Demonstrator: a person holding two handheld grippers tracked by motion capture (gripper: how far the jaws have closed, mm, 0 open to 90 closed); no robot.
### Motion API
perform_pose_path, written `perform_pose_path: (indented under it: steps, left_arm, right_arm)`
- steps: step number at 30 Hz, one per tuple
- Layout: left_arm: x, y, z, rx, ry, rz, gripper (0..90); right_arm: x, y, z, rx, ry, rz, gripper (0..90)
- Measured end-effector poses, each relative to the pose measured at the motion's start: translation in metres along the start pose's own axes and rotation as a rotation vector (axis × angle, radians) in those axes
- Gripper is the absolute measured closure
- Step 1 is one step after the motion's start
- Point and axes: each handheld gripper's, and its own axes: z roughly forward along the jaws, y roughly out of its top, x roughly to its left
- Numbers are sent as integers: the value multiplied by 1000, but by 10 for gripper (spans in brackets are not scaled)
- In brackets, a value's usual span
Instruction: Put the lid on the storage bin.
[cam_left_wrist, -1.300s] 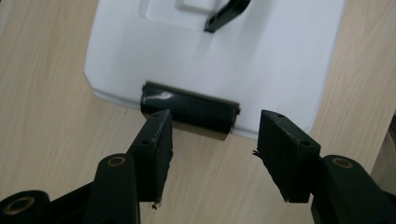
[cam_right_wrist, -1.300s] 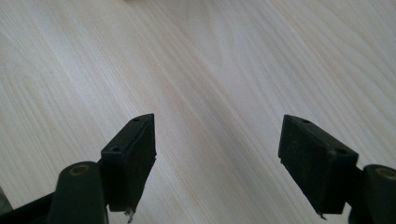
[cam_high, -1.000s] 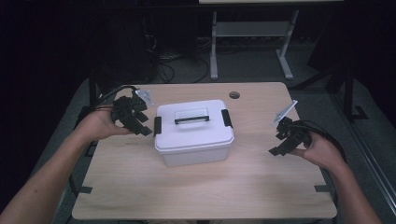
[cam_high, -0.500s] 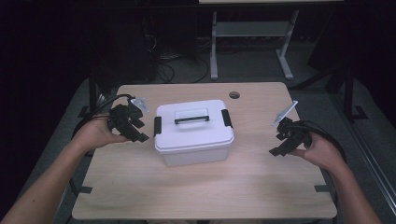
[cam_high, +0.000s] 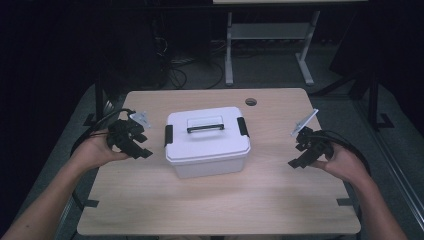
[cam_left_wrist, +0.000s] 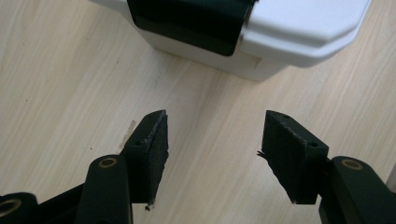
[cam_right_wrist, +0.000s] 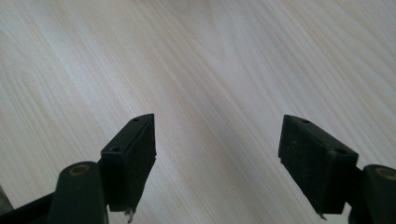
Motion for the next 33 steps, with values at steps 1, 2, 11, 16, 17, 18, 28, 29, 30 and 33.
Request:
perform_pose_path:
  steps: [1, 2, 11, 16, 17, 18, 28, 29, 30, 33]
  left_arm:
    - [0, -1, 1, 3, 0, 2, 399]
    - [-1, -3, 3, 4, 1, 2, 397]
    - [-6, -14, 15, 19, -3, -8, 385]
    - [-7, -21, 19, 20, 3, -16, 385]
    - [-7, -22, 20, 20, 7, -16, 384]
    - [-7, -24, 21, 22, 5, -19, 384]
    - [-9, -41, 28, 11, 14, -46, 372]
    - [-9, -42, 29, 13, 14, -47, 372]
    - [-10, -44, 31, 15, 8, -49, 372]
    - [-11, -47, 35, 18, 3, -53, 371]
  right_arm:
    - [0, -1, 0, -1, 1, 1, 269]
    - [0, -1, 0, -1, 0, 0, 269]
    - [0, -5, 2, -4, 5, 13, 269]
    - [0, -8, 2, -7, 6, 16, 269]
    - [0, -8, 2, -7, 6, 17, 269]
    - [1, -8, 2, -7, 4, 19, 270]
    - [2, -12, 7, -2, 15, 26, 269]
    - [1, -12, 8, -2, 15, 24, 270]
    - [1, -12, 8, -2, 15, 25, 269]
    - [2, -13, 9, -1, 14, 26, 269]
